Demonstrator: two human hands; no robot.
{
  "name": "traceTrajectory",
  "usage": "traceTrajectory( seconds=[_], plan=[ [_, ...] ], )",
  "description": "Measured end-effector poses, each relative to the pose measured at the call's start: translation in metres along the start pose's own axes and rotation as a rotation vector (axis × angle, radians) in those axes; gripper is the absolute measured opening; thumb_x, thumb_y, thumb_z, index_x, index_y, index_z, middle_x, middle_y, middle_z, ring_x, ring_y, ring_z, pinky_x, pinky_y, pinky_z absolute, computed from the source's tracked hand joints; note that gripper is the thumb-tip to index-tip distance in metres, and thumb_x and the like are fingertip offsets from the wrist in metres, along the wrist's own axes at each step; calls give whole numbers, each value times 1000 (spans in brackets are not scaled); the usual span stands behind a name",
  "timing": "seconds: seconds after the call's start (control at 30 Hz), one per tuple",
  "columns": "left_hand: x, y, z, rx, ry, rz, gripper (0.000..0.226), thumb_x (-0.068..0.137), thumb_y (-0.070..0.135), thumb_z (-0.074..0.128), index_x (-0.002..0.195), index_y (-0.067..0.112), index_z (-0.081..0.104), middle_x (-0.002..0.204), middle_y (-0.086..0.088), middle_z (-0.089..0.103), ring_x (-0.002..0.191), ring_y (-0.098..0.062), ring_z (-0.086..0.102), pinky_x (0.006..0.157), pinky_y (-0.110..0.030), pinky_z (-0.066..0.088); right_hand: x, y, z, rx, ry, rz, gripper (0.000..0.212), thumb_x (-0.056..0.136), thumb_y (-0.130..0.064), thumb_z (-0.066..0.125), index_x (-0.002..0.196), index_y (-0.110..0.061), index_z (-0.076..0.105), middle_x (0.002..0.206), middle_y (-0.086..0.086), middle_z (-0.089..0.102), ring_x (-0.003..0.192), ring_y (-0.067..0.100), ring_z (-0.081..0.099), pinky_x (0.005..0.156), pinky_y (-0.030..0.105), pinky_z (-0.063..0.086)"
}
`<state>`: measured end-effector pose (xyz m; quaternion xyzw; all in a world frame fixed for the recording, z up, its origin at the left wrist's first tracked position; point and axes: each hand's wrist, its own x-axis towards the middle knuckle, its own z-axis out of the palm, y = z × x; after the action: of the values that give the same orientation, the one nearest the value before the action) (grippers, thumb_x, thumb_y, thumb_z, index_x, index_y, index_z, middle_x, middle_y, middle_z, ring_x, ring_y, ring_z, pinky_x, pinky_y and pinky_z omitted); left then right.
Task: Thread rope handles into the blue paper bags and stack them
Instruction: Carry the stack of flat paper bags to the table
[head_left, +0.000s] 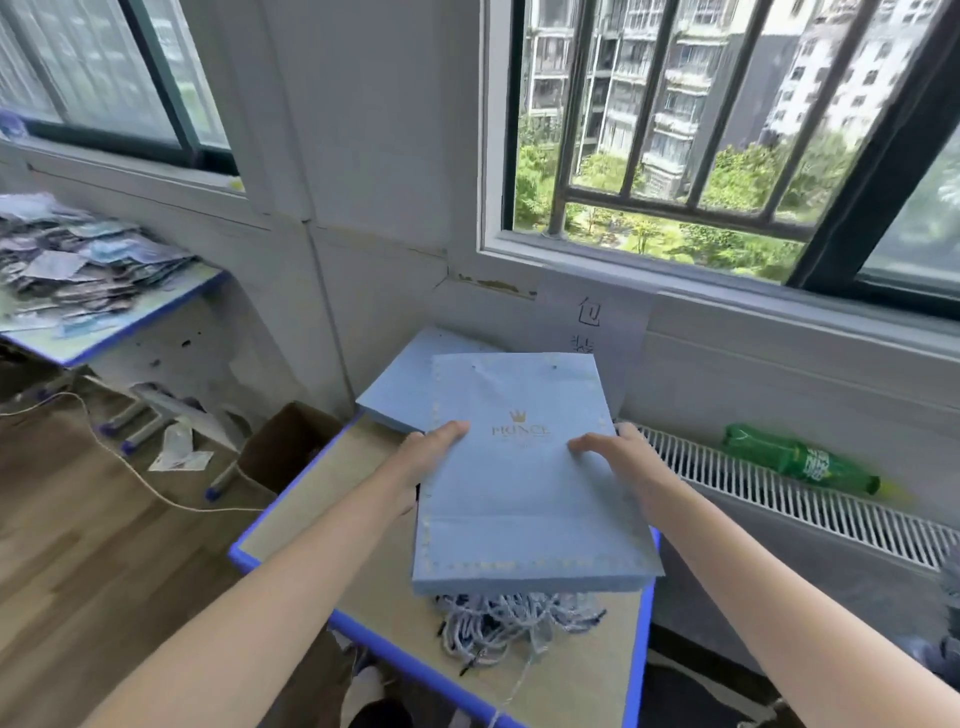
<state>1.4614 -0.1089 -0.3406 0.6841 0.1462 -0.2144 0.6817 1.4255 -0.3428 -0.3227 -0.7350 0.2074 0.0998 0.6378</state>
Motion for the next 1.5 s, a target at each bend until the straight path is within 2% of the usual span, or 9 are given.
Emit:
traceTrajectory(
  seconds=[0.07,0.23,0.37,0.57,0.9,1.1,1.23,1.37,1.5],
  plan=[
    [29,8,-15,24,-34,-22,67,70,50,73,122,10,60,135,-10,53,107,-26,63,89,-42,53,19,-8,12,17,35,-19,46,71,-22,73,106,-2,52,102,15,63,72,24,61,55,25,44],
    [86,40,-83,36,-118,-22,45,83,32,68,118,4,62,116,-13,66,101,-30,65,89,-43,53,71,-19,82,75,138,23,43,82,-18,67,116,-5,44,99,8,57,73,19,57,52,26,39],
    [129,44,-155,31,-78,-76,26,86,20,63,100,-1,59,86,-13,65,63,-23,66,62,-30,53,103,-20,168,68,135,96,47,78,-21,69,117,-4,49,107,13,62,79,24,61,58,28,44],
    [176,42,-208,90,-67,-164,49,80,22,69,114,-11,58,107,-24,65,86,-33,64,75,-40,51,127,-9,233,90,157,175,44,82,-29,66,114,-9,42,96,3,55,83,20,57,60,29,42],
    [263,74,-170,210,-83,-39,28,90,15,64,109,-6,63,105,-20,67,86,-31,65,83,-44,52,210,-29,206,55,283,189,49,77,-38,69,112,-16,42,116,7,57,102,28,59,91,46,49],
    [329,92,-140,269,-41,-28,27,90,13,63,110,-5,62,108,-20,66,94,-33,65,84,-45,52,286,-33,189,47,299,171,51,82,-35,66,121,-11,43,118,7,57,104,27,59,90,42,50],
    [355,83,-127,349,-11,-18,13,90,7,59,102,1,61,99,-17,63,75,-25,62,71,-35,52,320,-18,188,31,294,145,52,83,-31,66,124,-8,46,119,6,58,103,26,60,83,35,50],
    [372,65,-123,457,-19,18,31,92,10,58,122,3,58,122,-16,60,107,-32,61,96,-48,49,334,-2,189,-53,289,158,61,82,-35,65,131,-6,43,129,10,54,113,29,56,93,40,47],
    [381,63,-122,462,-5,33,35,92,14,59,127,8,56,131,-12,56,113,-31,58,99,-48,46,335,-8,184,-58,243,100,46,85,-30,62,126,-12,48,118,-1,56,105,21,57,88,32,46]
  ],
)
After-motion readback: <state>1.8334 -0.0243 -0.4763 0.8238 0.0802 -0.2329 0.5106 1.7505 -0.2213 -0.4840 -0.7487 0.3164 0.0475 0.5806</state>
